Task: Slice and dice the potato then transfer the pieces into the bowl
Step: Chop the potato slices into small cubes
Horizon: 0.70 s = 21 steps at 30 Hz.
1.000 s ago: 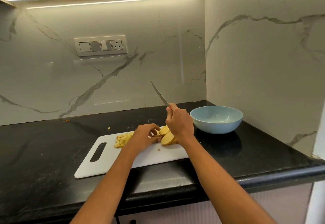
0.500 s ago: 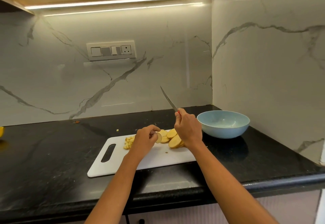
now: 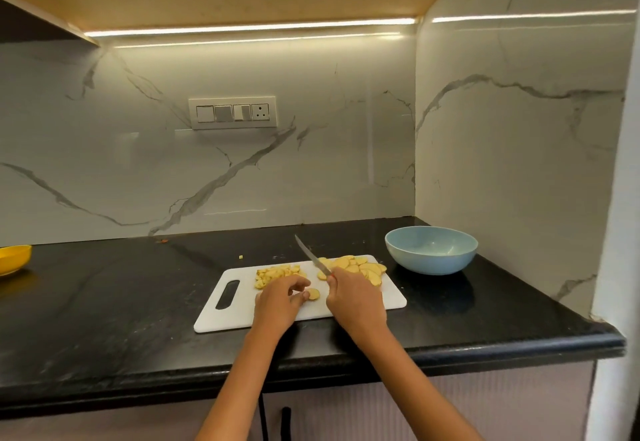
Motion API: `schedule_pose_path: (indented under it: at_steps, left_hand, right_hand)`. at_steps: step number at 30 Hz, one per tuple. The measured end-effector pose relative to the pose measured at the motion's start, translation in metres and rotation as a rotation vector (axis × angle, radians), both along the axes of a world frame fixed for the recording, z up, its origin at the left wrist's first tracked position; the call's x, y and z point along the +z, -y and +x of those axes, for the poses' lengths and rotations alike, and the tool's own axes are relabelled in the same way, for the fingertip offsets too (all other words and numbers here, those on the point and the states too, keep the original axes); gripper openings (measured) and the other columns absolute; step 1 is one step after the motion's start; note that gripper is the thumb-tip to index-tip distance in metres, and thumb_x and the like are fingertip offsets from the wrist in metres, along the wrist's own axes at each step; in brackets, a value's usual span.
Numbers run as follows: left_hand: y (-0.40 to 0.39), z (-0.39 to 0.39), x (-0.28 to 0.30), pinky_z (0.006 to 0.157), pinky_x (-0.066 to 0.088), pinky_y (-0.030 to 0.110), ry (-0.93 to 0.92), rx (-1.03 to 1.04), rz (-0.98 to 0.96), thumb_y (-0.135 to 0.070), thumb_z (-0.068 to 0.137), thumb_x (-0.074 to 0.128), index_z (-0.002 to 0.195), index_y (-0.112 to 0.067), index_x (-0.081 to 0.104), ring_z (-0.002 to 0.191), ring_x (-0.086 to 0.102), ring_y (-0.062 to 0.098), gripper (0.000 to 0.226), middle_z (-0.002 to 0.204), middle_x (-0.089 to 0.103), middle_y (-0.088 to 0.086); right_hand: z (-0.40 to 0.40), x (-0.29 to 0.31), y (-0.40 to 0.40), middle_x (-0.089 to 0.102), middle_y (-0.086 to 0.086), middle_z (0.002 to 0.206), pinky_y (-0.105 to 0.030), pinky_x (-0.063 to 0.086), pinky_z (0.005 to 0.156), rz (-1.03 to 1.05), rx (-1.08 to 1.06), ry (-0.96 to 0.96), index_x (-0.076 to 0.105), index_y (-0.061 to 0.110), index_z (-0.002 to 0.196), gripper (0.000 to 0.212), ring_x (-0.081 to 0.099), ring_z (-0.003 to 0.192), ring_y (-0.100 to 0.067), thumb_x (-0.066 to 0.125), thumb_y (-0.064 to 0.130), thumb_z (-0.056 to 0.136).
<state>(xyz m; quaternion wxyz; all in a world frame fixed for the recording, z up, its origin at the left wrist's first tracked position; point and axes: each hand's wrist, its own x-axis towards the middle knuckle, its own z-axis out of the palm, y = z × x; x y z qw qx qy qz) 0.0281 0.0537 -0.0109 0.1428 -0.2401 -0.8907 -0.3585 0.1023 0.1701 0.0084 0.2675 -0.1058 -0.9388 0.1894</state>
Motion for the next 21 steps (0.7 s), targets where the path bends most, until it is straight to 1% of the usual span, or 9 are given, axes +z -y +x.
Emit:
schedule_pose_path:
  at_steps: [3, 6, 8, 13, 17, 21]
  left_hand:
    - [0.004, 0.004, 0.000, 0.089, 0.047, 0.033, 0.035, -0.005, 0.053, -0.029, 0.082, 0.070, 0.097, -0.024, 0.071, 0.093, 0.059, 0.009, 0.016, 0.098, 0.068, -0.010]
    - [0.005, 0.007, 0.001, 0.082, 0.045, 0.026, 0.044, -0.004, 0.062, -0.026, 0.082, 0.070, 0.094, -0.023, 0.073, 0.088, 0.056, 0.007, 0.013, 0.099, 0.069, -0.008]
    - [0.006, 0.007, 0.001, 0.079, 0.044, 0.024, 0.049, -0.002, 0.063, -0.026, 0.083, 0.069, 0.094, -0.024, 0.073, 0.088, 0.055, 0.007, 0.012, 0.101, 0.069, -0.008]
    - [0.006, 0.010, 0.003, 0.077, 0.041, 0.025, 0.068, 0.008, 0.032, -0.028, 0.085, 0.066, 0.098, -0.028, 0.072, 0.089, 0.052, 0.004, 0.015, 0.105, 0.068, -0.011]
    - [0.005, 0.011, 0.005, 0.075, 0.039, 0.025, 0.085, 0.037, 0.028, -0.030, 0.084, 0.067, 0.099, -0.027, 0.072, 0.090, 0.051, 0.004, 0.016, 0.107, 0.067, -0.010]
    - [0.004, 0.011, 0.004, 0.074, 0.038, 0.024, 0.085, 0.051, 0.050, -0.031, 0.083, 0.068, 0.097, -0.025, 0.073, 0.087, 0.050, 0.003, 0.015, 0.105, 0.068, -0.010]
  right_hand:
    - [0.021, -0.001, 0.005, 0.064, -0.006, 0.108, -0.026, 0.043, 0.073, 0.040, -0.038, 0.123, 0.057, 0.013, 0.115, 0.025, 0.061, 0.093, -0.019, 0.041, 0.023, 0.098]
    - [0.040, 0.002, 0.013, 0.060, -0.007, 0.113, -0.028, 0.045, 0.081, 0.046, -0.050, 0.193, 0.056, 0.011, 0.117, 0.026, 0.060, 0.099, -0.020, 0.041, 0.021, 0.098]
    - [0.049, 0.005, 0.019, 0.060, -0.007, 0.114, -0.028, 0.045, 0.083, 0.046, -0.052, 0.209, 0.056, 0.011, 0.117, 0.025, 0.060, 0.100, -0.021, 0.043, 0.020, 0.096]
    - [0.058, 0.011, 0.030, 0.059, -0.008, 0.115, -0.028, 0.046, 0.084, 0.079, -0.060, 0.266, 0.053, 0.011, 0.122, 0.028, 0.060, 0.101, -0.020, 0.045, 0.020, 0.096]
    - [0.060, 0.012, 0.034, 0.059, -0.008, 0.117, -0.028, 0.047, 0.086, 0.091, -0.059, 0.282, 0.051, 0.011, 0.124, 0.029, 0.060, 0.102, -0.020, 0.045, 0.021, 0.097]
    - [0.063, 0.013, 0.035, 0.059, -0.008, 0.116, -0.028, 0.047, 0.084, 0.112, -0.052, 0.288, 0.051, 0.011, 0.124, 0.029, 0.060, 0.101, -0.020, 0.045, 0.022, 0.097]
